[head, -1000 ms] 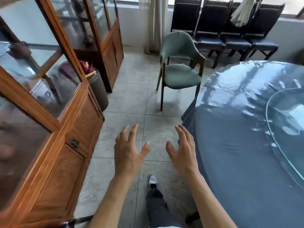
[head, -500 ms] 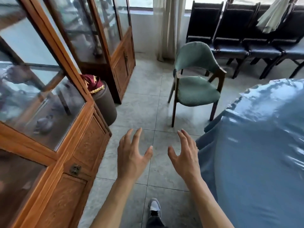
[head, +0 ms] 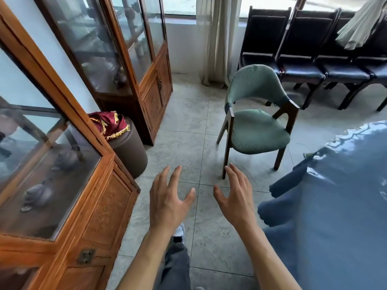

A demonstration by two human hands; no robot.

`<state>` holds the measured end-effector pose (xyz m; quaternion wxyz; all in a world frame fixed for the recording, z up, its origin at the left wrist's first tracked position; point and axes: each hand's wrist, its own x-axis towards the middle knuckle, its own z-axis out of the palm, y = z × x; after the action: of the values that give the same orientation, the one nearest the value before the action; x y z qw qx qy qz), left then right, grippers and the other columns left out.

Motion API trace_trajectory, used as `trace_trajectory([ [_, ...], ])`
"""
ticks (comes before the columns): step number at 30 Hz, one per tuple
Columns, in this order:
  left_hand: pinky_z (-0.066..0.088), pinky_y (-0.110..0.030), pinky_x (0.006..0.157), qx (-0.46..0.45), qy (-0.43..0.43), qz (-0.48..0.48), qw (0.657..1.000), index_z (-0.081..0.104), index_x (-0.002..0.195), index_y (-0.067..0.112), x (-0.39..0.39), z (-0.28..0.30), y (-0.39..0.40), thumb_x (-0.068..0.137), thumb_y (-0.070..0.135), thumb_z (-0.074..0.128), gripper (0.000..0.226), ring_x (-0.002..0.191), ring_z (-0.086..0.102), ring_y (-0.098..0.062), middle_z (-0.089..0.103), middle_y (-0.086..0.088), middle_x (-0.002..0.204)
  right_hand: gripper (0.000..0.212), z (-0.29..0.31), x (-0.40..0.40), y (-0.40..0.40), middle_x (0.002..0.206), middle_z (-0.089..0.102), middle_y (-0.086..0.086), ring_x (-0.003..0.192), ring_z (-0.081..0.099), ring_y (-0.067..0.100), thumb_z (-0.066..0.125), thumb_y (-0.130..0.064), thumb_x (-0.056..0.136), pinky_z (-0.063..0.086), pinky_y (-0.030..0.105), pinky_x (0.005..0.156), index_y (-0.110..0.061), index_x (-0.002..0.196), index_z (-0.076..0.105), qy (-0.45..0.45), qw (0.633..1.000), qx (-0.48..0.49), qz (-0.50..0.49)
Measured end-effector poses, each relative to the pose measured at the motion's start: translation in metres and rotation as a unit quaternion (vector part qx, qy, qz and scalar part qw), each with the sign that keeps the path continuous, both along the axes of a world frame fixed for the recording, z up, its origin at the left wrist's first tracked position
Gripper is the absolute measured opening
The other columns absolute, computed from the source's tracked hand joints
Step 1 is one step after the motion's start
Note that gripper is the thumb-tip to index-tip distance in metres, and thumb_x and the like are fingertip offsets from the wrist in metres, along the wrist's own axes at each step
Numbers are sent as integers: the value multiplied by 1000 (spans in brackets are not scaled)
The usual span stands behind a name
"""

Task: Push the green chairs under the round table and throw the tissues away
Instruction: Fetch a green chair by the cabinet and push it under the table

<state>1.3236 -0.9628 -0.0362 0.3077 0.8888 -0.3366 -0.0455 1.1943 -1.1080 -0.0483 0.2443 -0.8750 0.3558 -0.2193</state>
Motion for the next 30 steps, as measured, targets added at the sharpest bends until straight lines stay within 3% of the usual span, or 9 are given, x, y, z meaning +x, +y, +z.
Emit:
trace_trajectory([
  [8,38,-52,112,-1,-10,-17,1000,37,151,29,133,-2,-75,85,66,43,76,143,33,-29,36,-7,157,66,0,126,-71,155,43,11,143,39,32,52,-48,89,33,49,116,-11,144,47,8,1000,-6,-21],
  [16,42,-51,110,-35,12,-28,999,28,152,35,261,5,-141,89,58,57,73,144,29,-23,31,-3,159,69,10,251,-132,154,44,11,141,40,32,47,-51,89,37,51,113,-10,143,48,-9,999,1,-34],
  [27,35,-49,115,-46,21,-36,998,28,152,36,361,10,-245,90,57,58,73,146,24,-20,26,0,161,65,9,352,-232,155,43,9,143,38,27,56,-43,88,34,46,114,-11,143,48,-32,998,12,-48],
  [30,33,-48,116,-43,18,-40,998,29,153,36,390,7,-284,89,57,58,73,146,24,-20,26,0,161,66,3,380,-272,151,48,7,146,34,22,51,-49,89,32,45,117,-15,145,45,-29,998,16,-48],
])
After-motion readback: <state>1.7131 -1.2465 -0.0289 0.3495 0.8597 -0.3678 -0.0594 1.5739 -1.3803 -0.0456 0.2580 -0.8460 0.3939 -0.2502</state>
